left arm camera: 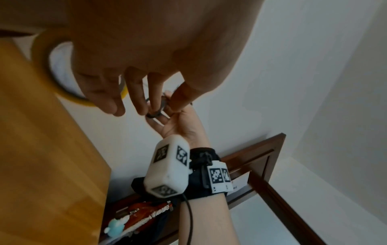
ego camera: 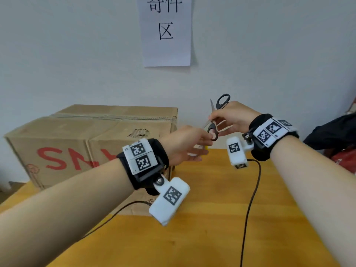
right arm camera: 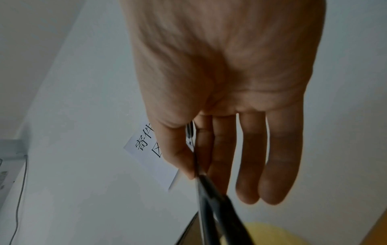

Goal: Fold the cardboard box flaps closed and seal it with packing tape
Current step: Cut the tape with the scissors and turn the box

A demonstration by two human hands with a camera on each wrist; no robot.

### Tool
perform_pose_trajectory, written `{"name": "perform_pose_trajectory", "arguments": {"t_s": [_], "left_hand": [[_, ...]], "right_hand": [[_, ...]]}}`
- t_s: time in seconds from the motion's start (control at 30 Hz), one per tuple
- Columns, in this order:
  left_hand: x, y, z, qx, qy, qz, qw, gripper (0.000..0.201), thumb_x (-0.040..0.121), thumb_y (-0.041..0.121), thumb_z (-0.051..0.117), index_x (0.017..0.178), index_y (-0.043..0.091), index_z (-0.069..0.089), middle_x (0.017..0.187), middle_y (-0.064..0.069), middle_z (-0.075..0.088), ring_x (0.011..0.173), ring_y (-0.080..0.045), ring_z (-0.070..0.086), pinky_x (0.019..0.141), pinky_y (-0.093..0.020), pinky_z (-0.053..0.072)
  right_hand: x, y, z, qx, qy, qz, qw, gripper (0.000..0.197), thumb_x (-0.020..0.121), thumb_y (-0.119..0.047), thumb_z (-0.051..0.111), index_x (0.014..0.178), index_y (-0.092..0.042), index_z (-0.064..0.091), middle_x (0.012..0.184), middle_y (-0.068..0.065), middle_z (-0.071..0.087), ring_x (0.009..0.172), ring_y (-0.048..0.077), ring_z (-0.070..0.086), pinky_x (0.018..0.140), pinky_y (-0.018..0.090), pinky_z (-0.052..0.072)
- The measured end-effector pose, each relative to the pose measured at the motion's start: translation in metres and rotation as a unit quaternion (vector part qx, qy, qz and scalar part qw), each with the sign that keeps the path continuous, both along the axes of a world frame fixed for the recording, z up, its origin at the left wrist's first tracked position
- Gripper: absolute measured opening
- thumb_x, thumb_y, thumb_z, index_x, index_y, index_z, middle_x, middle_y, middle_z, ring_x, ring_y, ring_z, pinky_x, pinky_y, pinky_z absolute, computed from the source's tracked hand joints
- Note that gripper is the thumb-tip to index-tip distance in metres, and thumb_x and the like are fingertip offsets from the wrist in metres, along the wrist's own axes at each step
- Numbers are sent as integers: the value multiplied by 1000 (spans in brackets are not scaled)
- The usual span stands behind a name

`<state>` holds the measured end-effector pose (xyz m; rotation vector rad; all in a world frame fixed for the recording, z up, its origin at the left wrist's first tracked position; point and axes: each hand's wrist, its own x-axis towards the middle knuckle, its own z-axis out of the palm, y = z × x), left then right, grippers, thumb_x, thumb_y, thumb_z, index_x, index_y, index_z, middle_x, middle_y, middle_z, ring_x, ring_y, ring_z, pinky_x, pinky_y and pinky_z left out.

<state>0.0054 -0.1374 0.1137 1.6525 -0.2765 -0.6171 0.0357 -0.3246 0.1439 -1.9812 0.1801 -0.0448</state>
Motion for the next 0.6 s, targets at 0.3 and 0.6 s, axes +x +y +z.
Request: {"name": "perform_pose_trajectory", "arguments": {"t_s": [0.3, 0.6], "left_hand": [[-2, -34, -46, -81, 103, 157, 979, 20, 95, 38, 61, 101, 19, 61, 97, 2, 54, 90, -20, 48, 73, -32, 39], [17, -51, -58, -184, 134, 296, 928, 52, 87, 52, 67, 126, 18, 64, 125, 2, 63, 100, -16, 55, 82, -31, 42]], "right_hand": [[0, -2, 1, -32, -24, -10, 999, 8, 85, -11, 74, 86, -5, 69, 60, 2, 64, 47, 15, 54, 52, 27, 44], [16, 1, -2, 28, 2, 22, 999, 9, 85, -14, 76, 83, -8, 70, 61, 1, 65, 50, 15, 61, 65, 33, 55]]}}
